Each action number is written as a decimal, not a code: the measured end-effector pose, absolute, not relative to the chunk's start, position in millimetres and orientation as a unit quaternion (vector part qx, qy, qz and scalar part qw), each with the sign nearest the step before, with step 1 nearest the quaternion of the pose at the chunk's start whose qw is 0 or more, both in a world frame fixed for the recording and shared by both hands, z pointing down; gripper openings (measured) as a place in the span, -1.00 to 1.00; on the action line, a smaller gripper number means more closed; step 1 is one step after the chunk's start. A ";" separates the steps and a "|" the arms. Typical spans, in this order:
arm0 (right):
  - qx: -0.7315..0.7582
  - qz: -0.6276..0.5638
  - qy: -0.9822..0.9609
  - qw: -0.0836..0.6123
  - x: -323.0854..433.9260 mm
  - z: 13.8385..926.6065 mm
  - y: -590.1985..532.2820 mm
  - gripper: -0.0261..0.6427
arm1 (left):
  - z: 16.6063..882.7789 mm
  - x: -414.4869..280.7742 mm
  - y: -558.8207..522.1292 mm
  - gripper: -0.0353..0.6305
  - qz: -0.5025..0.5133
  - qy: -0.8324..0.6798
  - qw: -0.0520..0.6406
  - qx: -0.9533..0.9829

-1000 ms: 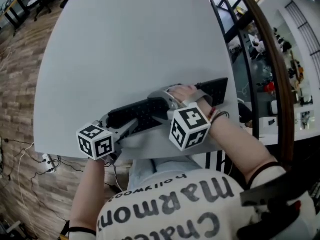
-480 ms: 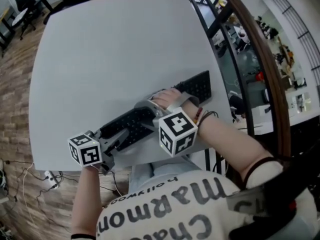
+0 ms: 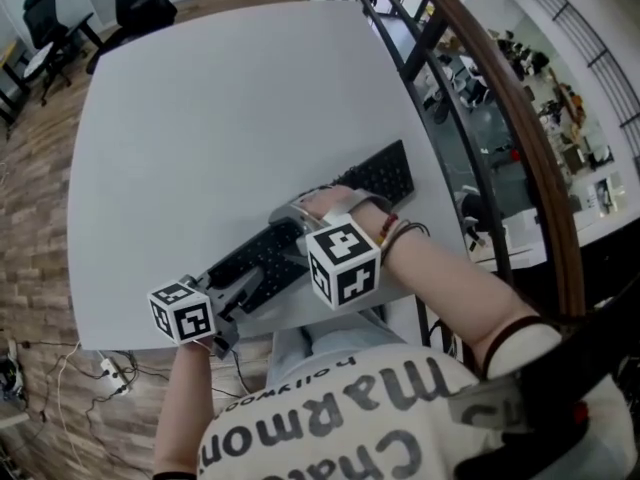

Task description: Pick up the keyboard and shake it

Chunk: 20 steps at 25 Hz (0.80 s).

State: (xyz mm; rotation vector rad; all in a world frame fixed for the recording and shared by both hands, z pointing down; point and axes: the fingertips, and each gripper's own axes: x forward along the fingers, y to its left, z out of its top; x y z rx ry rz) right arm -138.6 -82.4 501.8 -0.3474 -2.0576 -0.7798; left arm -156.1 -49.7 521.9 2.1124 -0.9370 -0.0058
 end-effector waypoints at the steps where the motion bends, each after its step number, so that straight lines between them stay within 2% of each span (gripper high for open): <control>1: -0.132 -0.312 -0.832 0.439 -138.4 500.7 -83.0 -0.26 | 521.9 -156.1 -49.6 -0.62 0.001 -0.371 0.400 0.838; 6: -0.035 -0.240 -0.876 0.418 -128.5 486.8 -105.7 -0.25 | 519.7 -159.6 -47.4 -0.62 0.020 -0.379 0.389 0.839; 10: 0.065 -0.169 -0.893 0.411 -94.6 476.6 -145.3 -0.25 | 513.6 -163.7 -49.3 -0.62 0.028 -0.389 0.387 0.835; 15: 0.151 -0.070 -0.916 0.366 -51.0 464.5 -169.5 -0.27 | 514.1 -161.3 -46.1 -0.62 0.056 -0.391 0.370 0.841; 20: 0.200 -0.066 -0.911 0.355 -21.8 454.3 -186.9 -0.27 | 508.9 -160.8 -48.3 -0.63 0.074 -0.385 0.369 0.843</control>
